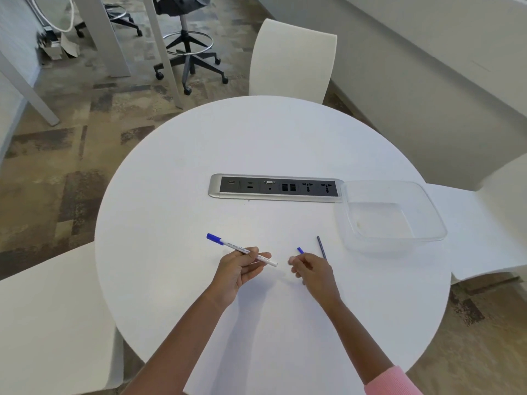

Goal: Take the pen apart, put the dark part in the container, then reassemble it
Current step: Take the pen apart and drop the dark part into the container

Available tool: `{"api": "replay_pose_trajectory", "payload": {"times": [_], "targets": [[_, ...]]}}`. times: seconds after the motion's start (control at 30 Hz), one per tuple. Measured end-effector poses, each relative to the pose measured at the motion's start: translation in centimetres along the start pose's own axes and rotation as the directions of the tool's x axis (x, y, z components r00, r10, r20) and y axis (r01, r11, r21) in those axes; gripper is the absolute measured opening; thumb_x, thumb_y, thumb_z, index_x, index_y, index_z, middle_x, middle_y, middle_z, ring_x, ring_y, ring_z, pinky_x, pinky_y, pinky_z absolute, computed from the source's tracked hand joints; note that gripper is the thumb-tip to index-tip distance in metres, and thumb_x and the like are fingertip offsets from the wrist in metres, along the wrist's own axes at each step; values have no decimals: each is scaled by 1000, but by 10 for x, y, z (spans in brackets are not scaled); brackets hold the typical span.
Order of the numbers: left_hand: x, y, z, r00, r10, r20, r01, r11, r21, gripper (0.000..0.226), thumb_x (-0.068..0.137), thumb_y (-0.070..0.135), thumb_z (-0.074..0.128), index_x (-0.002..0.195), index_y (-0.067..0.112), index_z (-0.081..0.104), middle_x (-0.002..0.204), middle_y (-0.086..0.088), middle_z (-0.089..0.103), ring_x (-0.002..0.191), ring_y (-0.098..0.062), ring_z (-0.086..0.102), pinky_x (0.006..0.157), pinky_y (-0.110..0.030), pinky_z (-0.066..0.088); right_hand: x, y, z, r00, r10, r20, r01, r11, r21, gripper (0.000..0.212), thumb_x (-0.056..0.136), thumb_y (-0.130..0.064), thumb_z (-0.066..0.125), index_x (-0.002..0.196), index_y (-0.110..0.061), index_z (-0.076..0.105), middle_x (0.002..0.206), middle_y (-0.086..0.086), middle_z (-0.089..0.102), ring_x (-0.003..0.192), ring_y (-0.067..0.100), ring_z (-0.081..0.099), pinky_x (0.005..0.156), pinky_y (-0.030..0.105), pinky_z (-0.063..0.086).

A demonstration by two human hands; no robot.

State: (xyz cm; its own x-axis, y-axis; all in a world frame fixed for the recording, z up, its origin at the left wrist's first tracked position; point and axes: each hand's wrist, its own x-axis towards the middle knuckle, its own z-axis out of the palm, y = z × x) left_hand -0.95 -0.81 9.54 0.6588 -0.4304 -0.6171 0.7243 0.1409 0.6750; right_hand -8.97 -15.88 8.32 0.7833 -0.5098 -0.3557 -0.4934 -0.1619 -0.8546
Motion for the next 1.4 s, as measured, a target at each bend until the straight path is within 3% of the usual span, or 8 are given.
{"api": "replay_pose_trajectory", "payload": {"times": [0.13,0.37,0.53,0.73,0.83,1.0,1.23,1.4], "targets": [[5,-2,0,1000,3,26,-8,979,203,10,87,16,60,87,8,65,91,-4,72,90,-16,65,81,-25,52,-7,-21,4,967,-25,253,51,994,-96,26,89,-23,54,71,-9,66,61,-4,60,56,4,49,55,17,38],[10,2,6,988,80,133,-140,830,539,5,83,15,66,81,11,63,82,-5,63,75,-12,59,69,-17,46,-11,-33,15,960,-69,272,141,956,-258,13,83,-17,61,87,-6,66,61,-10,56,57,3,48,53,12,36],[21,0,1,969,194,154,-248,737,629,20,92,30,52,92,13,62,96,-4,64,92,-16,58,82,-24,41,-14,-31,24,984,-45,171,79,977,-198,7,83,-8,56,87,-12,59,73,0,61,61,10,55,73,35,53],[44,-15,-39,854,480,201,-253,45,966,46,94,32,45,134,8,44,149,-13,35,140,-28,28,111,-34,26,-14,-24,31,992,-95,-79,89,993,-78,23,86,-2,50,79,-24,48,87,5,63,83,23,64,78,36,54],[58,-24,-55,857,461,230,-177,-155,972,54,91,38,38,126,-1,53,138,-26,46,126,-41,46,99,-50,42,-12,-21,34,986,-95,-136,83,992,-90,15,90,-8,45,81,-18,52,85,7,62,82,29,63,74,36,51],[62,-32,-61,861,462,214,-113,-236,965,73,97,46,6,123,0,57,129,-25,55,116,-40,56,90,-55,45,-4,-15,40,978,-134,-157,100,973,-206,16,92,-15,44,87,-13,59,98,13,60,76,18,61,68,27,47],[69,-43,-64,804,542,245,-119,-257,959,58,89,38,30,131,3,50,139,-22,47,125,-36,49,106,-45,26,-7,-22,48,962,-168,-214,144,982,-121,10,91,-12,49,86,-21,52,99,9,62,78,21,62,72,31,49],[68,-43,-64,800,552,234,-104,-256,961,57,89,37,31,131,3,50,139,-21,47,126,-35,49,103,-49,37,-10,-21,49,959,-165,-232,147,985,-93,6,91,-14,50,93,-17,55,100,3,63,75,12,62,75,32,52]]}}
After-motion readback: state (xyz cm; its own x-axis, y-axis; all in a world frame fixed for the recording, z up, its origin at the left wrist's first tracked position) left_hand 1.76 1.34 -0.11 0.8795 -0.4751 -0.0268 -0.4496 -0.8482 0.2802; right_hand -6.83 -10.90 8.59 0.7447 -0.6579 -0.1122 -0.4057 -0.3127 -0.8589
